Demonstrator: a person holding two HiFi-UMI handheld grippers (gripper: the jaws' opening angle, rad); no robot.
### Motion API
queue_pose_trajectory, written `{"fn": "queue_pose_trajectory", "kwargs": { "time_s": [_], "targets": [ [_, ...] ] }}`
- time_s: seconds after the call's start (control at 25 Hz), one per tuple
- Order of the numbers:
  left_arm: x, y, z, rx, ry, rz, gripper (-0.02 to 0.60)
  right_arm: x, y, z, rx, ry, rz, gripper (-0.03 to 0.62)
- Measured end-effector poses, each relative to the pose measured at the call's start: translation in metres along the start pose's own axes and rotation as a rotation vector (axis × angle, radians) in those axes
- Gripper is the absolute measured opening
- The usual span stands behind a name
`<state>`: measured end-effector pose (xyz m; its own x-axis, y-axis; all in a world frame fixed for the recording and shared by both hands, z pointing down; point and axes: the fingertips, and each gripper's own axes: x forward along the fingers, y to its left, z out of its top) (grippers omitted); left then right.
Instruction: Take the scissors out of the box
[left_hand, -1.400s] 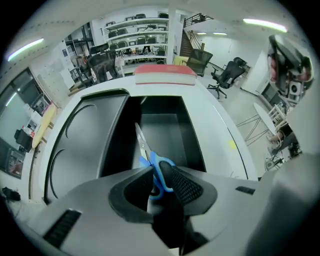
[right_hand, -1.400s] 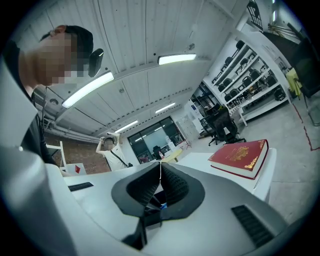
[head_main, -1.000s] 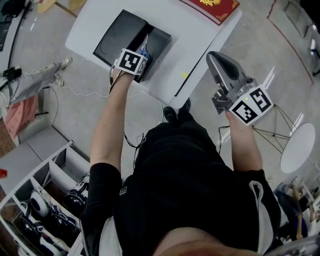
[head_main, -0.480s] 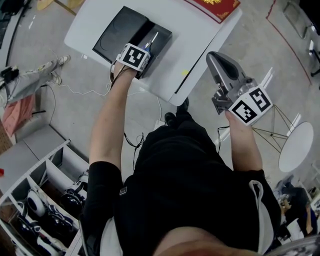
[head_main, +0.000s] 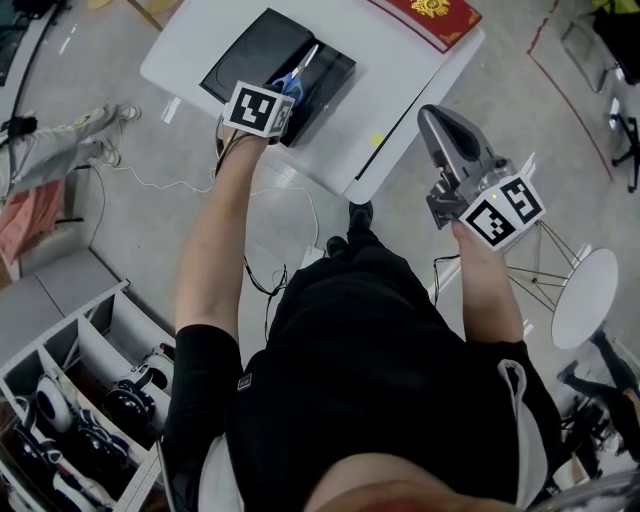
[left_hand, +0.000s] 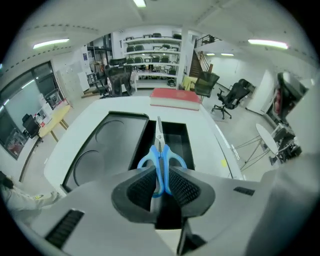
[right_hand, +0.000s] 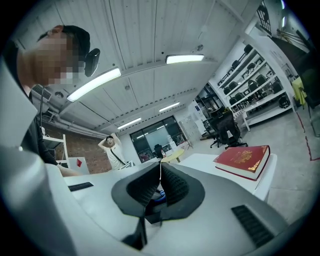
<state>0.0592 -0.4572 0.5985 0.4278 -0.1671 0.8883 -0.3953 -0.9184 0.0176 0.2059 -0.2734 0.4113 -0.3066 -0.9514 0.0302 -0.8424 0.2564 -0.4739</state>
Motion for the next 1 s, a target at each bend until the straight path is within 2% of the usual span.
{"fn": "queue_pose_trajectory", "kwargs": {
  "time_s": [0.28,0.44,0.68,1.0],
  "targets": [
    [-0.069,-0.007,0.015,-0.021,-0.200,0.001,0.089,0.000,0.046,0.005,-0.051,-0.014,0.034,0.031],
    [-0.121,-0.015,0.010,-0.023,-0.309,0.004,0.089,-0.004,0.082,0.010,-0.079,-0.026,0.055,0.029],
    [-0.200,-0.029,-0.019,-0.027,-0.448,0.040,0.089,-0.014,0.134,0.012,-0.123,-0.040,0.084,0.029],
    [-0.285,-0.050,-0.069,-0.081,-0.608,0.066,0.089,-0.036,0.194,0.013,-0.172,-0.054,0.126,0.031]
  ]
}}
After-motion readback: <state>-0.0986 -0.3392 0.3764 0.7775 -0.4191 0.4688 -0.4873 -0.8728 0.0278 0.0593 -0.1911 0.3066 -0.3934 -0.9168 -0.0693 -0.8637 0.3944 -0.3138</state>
